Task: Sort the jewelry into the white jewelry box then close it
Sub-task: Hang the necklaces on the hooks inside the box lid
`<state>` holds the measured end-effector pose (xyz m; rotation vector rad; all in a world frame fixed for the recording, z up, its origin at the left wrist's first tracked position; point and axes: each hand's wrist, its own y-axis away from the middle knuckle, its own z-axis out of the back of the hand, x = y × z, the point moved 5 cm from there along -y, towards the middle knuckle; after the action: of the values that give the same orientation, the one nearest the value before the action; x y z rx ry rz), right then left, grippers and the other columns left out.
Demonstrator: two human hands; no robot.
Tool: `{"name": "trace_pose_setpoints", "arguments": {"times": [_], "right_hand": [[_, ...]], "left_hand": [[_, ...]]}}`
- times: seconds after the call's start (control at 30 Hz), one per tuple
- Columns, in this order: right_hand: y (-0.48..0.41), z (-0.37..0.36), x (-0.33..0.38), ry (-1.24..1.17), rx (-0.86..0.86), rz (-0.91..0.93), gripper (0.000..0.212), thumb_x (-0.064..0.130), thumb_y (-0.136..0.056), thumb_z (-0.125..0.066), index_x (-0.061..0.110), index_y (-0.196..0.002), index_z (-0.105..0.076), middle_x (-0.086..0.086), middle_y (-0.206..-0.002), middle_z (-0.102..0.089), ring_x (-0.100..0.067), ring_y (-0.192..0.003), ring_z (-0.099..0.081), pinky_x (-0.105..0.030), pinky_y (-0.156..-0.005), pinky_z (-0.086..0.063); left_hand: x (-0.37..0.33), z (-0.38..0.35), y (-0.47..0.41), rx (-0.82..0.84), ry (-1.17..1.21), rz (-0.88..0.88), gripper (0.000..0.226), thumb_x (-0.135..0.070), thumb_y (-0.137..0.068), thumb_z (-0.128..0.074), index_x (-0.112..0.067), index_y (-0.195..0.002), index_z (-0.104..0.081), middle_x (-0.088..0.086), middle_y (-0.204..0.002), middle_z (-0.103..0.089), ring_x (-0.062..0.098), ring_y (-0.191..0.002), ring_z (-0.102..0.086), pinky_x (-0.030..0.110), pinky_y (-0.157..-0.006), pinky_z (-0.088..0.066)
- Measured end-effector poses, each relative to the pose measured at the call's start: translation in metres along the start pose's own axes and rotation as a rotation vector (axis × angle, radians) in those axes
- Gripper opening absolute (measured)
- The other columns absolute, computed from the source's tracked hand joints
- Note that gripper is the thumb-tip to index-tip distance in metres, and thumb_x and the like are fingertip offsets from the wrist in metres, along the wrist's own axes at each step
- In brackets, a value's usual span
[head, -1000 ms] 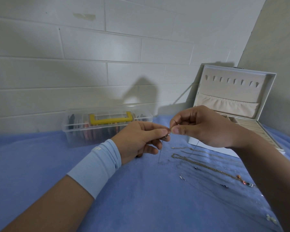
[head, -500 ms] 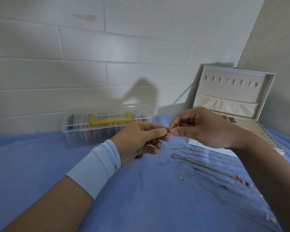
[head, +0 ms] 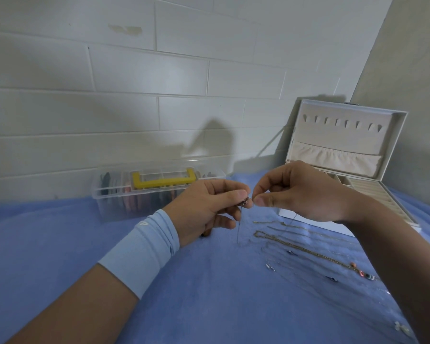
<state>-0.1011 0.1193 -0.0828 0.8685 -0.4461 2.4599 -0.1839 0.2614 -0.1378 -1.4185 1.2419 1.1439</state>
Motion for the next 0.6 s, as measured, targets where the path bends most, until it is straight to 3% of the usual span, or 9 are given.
{"name": "trace_pose_setpoints", "arguments": {"times": [0.17, 0.43, 0.6], "right_hand": [[0.001, 0.000, 0.001, -0.139, -0.047, -0.062, 0.005, 0.018, -0.087, -0.077, 0.013, -0.084, -0.078, 0.015, -0.043, -0.047, -0.002, -0.039, -0.039, -0.009, -0.044, -0.032], [0.000, 0.001, 0.001, -0.193, -0.124, -0.107, 0.014, 0.020, -0.084, -0.079, 0.006, -0.087, -0.080, 0.014, -0.039, -0.042, -0.004, -0.034, -0.036, -0.008, -0.040, -0.027], [0.001, -0.001, 0.006, -0.102, -0.118, -0.035, 0.012, 0.032, -0.086, -0.078, 0.023, -0.077, -0.078, -0.007, -0.060, -0.035, -0.023, -0.058, -0.028, -0.030, -0.054, -0.025]], "left_hand": [[-0.010, 0.006, 0.000, -0.165, -0.091, -0.182, 0.006, -0.004, -0.092, -0.065, -0.006, -0.091, -0.070, 0.007, -0.075, -0.072, 0.015, -0.057, -0.059, 0.024, -0.051, -0.053], [-0.018, 0.002, 0.004, -0.260, -0.265, -0.370, 0.005, 0.002, -0.089, -0.068, -0.001, -0.092, -0.072, 0.010, -0.072, -0.073, 0.015, -0.056, -0.062, 0.028, -0.051, -0.056], [-0.018, -0.002, 0.005, -0.226, -0.313, -0.354, 0.007, -0.001, -0.090, -0.068, -0.006, -0.092, -0.073, 0.004, -0.073, -0.074, 0.014, -0.058, -0.065, 0.028, -0.053, -0.057]]}}
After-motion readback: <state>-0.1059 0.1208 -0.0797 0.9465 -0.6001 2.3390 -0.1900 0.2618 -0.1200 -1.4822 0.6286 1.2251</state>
